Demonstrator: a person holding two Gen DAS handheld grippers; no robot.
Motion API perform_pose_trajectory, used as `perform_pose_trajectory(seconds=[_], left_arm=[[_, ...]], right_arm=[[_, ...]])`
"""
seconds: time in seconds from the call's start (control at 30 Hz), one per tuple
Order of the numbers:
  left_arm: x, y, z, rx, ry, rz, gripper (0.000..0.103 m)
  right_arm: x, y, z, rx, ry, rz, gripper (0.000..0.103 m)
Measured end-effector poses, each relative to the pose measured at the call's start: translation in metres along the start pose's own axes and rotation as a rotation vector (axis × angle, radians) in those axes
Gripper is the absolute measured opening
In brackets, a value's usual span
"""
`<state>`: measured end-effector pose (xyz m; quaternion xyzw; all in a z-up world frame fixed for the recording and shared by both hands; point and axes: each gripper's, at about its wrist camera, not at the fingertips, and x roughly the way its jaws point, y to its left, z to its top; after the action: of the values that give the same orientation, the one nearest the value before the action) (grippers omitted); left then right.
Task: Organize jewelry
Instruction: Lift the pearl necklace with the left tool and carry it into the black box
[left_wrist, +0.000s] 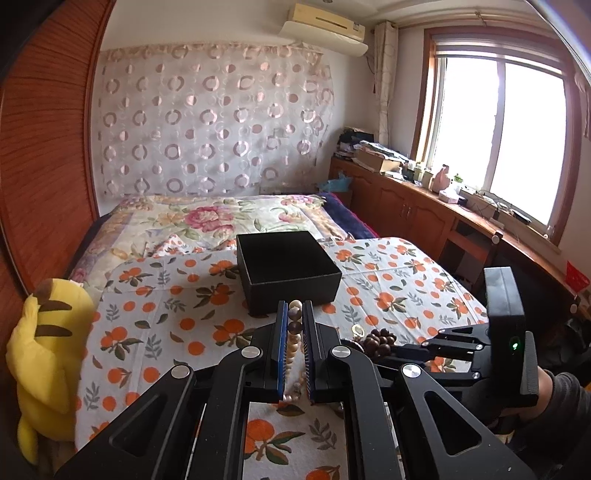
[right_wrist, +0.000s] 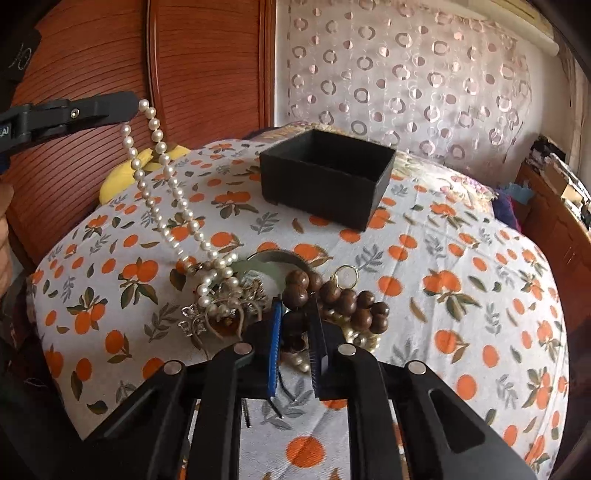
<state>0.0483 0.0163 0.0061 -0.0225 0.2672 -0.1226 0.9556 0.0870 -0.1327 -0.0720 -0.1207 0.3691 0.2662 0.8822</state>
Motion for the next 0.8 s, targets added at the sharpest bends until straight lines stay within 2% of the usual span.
perform_pose_trajectory(seconds=[0.27,0.8], left_arm=[[0.005,0.005,0.007,0.004,-0.010,0.015,0.007],[-0.004,0.002,0.036,0.028,-0.061,0.034,0.007]], right_arm=[[-0.015,-0.017,0.015,0.020,-0.046,-0.013,0.015],[-0.075,-0.035,0.063,-0.008,-0.192,-0.076,0.015]])
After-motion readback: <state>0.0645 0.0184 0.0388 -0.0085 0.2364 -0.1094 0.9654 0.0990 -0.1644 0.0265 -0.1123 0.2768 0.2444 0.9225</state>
